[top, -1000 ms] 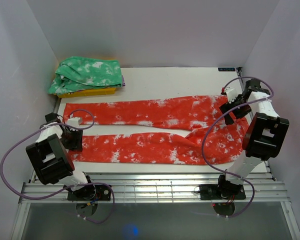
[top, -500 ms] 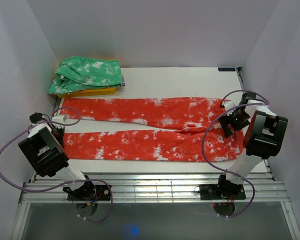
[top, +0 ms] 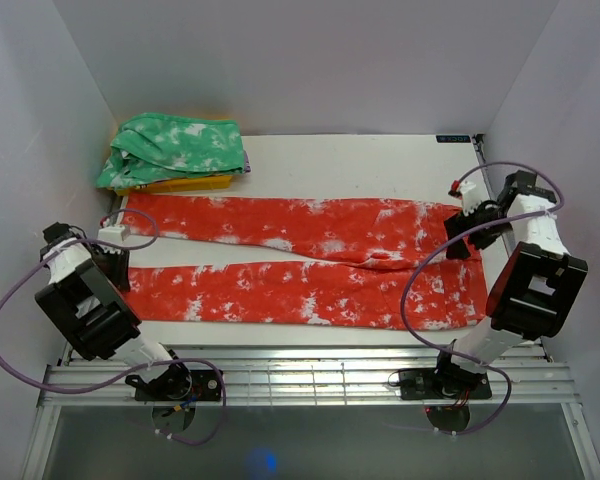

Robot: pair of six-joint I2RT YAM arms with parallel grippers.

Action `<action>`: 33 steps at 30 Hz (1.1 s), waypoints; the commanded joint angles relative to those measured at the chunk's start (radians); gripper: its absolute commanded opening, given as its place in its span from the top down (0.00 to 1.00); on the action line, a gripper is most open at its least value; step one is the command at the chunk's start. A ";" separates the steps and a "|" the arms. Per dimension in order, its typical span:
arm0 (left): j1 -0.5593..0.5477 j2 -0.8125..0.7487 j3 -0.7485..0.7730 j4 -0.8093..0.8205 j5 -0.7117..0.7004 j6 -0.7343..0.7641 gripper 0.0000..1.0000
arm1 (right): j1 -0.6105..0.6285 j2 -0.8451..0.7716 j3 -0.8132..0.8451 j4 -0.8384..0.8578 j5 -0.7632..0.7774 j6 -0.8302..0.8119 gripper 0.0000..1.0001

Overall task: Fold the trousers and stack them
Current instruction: Flatten the trousers out, then fold the trousers

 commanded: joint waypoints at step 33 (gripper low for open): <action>-0.205 -0.031 -0.210 0.017 -0.038 -0.002 0.74 | 0.000 0.320 0.116 0.380 0.253 -0.033 0.43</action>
